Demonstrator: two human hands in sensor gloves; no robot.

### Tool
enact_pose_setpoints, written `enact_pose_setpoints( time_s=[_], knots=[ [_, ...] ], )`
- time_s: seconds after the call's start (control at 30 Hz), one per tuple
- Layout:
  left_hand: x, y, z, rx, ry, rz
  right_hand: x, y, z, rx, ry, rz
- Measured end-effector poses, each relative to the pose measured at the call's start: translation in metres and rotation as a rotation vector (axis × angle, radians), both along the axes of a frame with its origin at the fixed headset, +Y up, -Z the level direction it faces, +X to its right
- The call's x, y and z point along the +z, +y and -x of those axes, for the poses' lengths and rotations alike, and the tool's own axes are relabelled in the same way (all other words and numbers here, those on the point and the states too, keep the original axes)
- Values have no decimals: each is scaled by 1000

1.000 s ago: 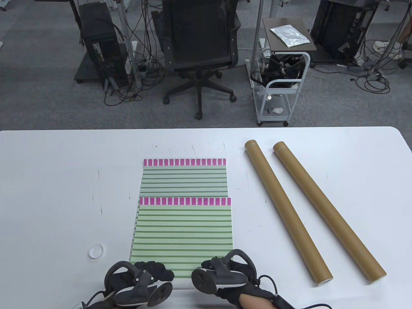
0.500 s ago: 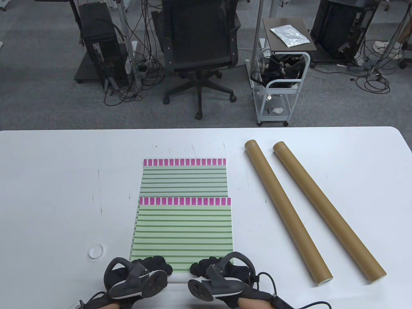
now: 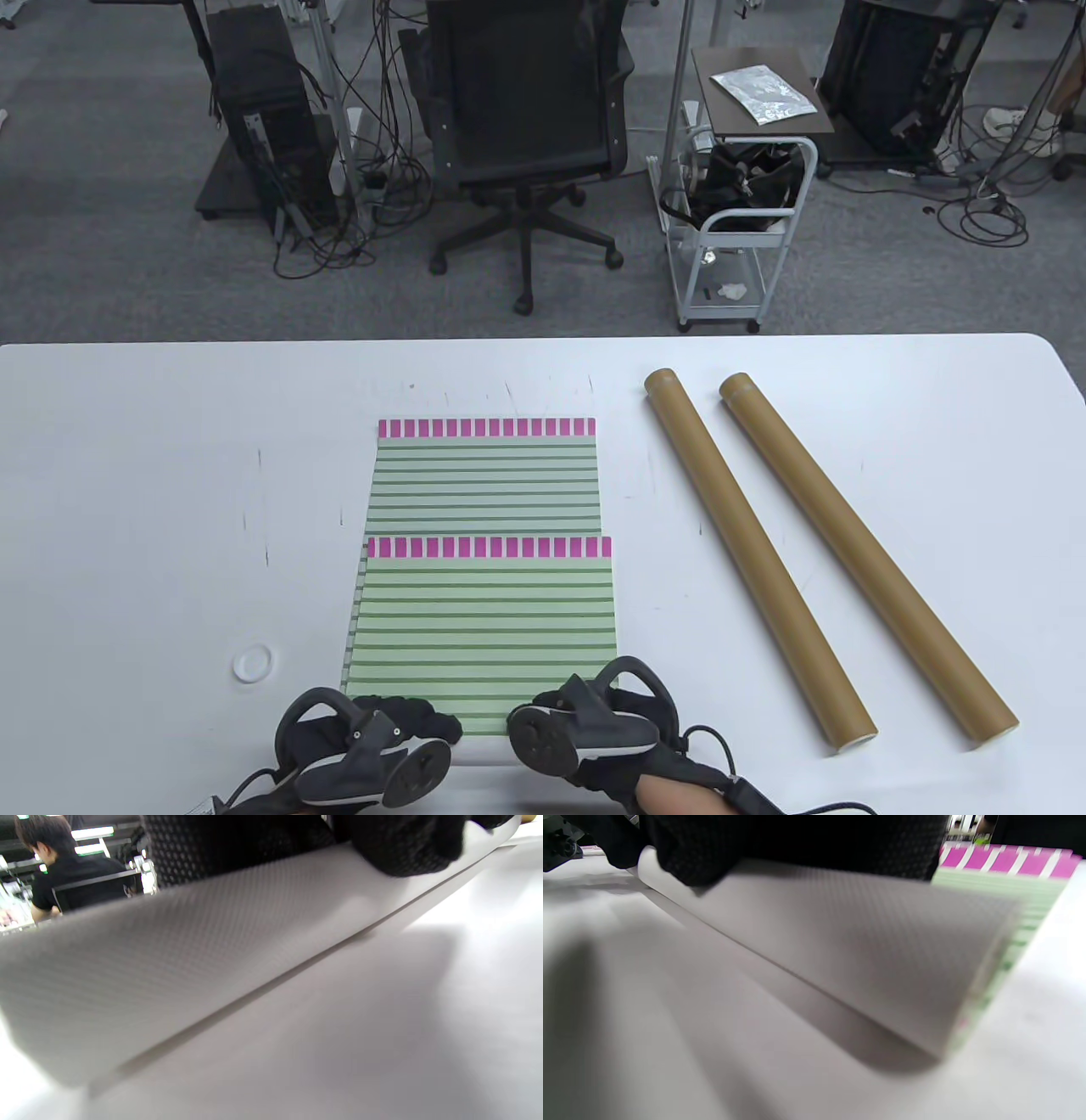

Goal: Roll up mouse pads and store in mailing tubes

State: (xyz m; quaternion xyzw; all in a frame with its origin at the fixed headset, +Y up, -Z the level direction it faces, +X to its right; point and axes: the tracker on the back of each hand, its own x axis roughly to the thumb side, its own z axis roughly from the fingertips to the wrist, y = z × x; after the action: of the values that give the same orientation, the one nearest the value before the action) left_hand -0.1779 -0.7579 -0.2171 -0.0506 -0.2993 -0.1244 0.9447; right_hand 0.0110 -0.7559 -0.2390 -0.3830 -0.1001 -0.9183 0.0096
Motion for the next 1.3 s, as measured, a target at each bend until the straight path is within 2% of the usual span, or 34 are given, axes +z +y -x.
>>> enact_pose_setpoints(
  time_s=[0.2,0.27,0.37,0.43,0.5,0.57,0.63,0.7,0.73,0.9,1.0,1.07,1.17,1.23,1.3],
  knots=[
    [-4,1,-1,12,41,-15,-2,0,-4,-4,-19,-41],
    [-7,1,-1,15,59,-6,1,3,-4,6,-7,-120],
    [-12,-2,2,29,90,37,5,-1,1,41,22,-133],
    [-14,-2,5,38,98,44,3,1,3,64,31,-196],
    [-10,1,7,94,93,5,1,-1,3,47,9,-149],
    [-6,3,6,119,67,-2,-1,-2,1,28,-3,-150],
    [-4,-1,2,54,53,18,-1,-4,0,20,-14,-139],
    [-3,-1,-2,11,48,-77,-2,-3,-1,23,-13,-132],
    [-2,-1,-2,5,45,-78,-1,-3,-2,24,-12,-137],
    [-6,-2,-1,17,65,-49,-1,-6,-1,59,-1,-200],
    [-6,-2,1,9,45,-55,-1,-3,0,52,0,-190],
    [-5,0,5,14,-28,-26,0,0,0,51,19,-120],
    [-4,0,7,46,-25,36,3,-2,3,22,28,-59],
    [-4,1,5,28,-27,11,3,-2,3,46,35,-90],
    [-6,0,5,40,-3,31,5,-2,0,57,36,-116]
  ],
)
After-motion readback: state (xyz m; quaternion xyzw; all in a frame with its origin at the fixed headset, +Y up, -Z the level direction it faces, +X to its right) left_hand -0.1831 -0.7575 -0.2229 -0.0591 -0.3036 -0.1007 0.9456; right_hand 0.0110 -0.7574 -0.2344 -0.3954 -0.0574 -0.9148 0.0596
